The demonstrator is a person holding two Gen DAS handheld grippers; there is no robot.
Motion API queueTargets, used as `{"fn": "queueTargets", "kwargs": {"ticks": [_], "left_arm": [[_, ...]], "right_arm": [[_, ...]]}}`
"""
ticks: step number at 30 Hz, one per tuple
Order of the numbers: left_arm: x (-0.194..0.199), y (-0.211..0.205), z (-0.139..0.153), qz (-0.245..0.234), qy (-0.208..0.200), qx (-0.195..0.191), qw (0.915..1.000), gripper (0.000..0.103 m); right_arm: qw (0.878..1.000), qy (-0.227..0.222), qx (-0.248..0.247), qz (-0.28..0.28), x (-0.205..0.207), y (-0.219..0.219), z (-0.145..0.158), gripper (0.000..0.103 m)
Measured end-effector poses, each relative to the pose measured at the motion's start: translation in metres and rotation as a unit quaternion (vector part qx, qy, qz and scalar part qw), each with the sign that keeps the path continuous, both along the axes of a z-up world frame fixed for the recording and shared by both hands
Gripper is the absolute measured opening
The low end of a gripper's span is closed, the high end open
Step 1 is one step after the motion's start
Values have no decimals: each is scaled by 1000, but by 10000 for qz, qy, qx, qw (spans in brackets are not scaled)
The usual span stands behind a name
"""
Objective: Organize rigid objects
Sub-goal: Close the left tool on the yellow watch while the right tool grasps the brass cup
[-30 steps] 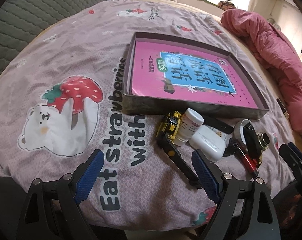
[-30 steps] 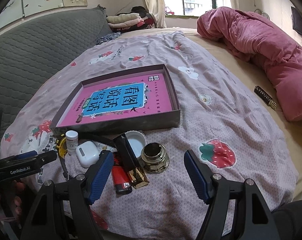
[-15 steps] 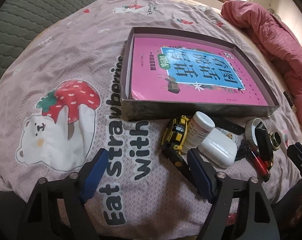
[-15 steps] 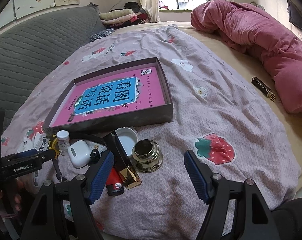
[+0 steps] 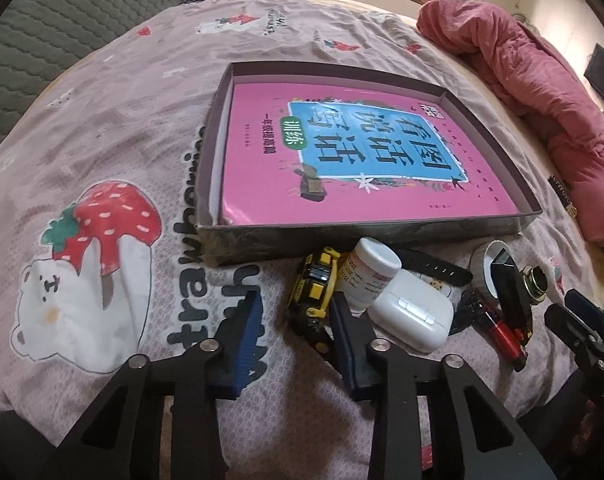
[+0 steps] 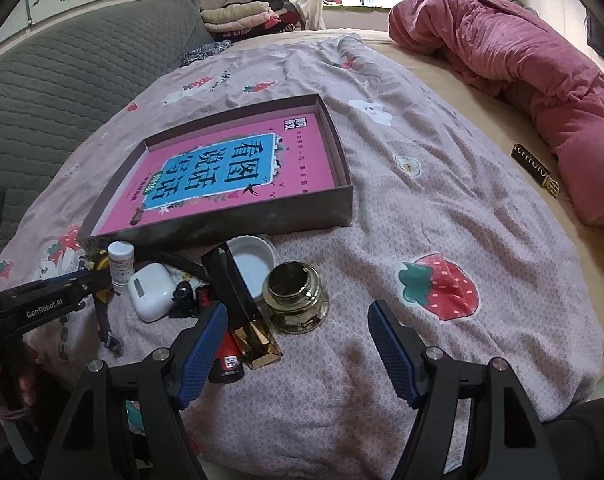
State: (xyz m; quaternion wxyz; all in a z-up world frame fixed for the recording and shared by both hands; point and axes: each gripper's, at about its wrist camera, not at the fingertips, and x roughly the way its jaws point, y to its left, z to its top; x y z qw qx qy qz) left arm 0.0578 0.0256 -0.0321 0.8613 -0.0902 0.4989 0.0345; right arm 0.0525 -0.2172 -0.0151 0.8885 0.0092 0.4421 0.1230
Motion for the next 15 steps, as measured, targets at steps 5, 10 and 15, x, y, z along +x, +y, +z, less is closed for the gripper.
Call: {"fn": "queueTargets", "kwargs": {"ticks": [5, 10, 15], "left_arm": [[5, -1, -4, -42, 19, -5, 10000, 30], [10, -4, -7, -74, 20, 38, 10000, 28], [14, -6, -9, -106, 26, 77, 9999, 25]], "right_arm": [[9998, -11, -183, -34, 6, 1, -5, 71], [9993, 86, -377, 4, 12, 3, -11, 69], [9987, 151, -487, 76, 18, 5, -17, 64]]}}
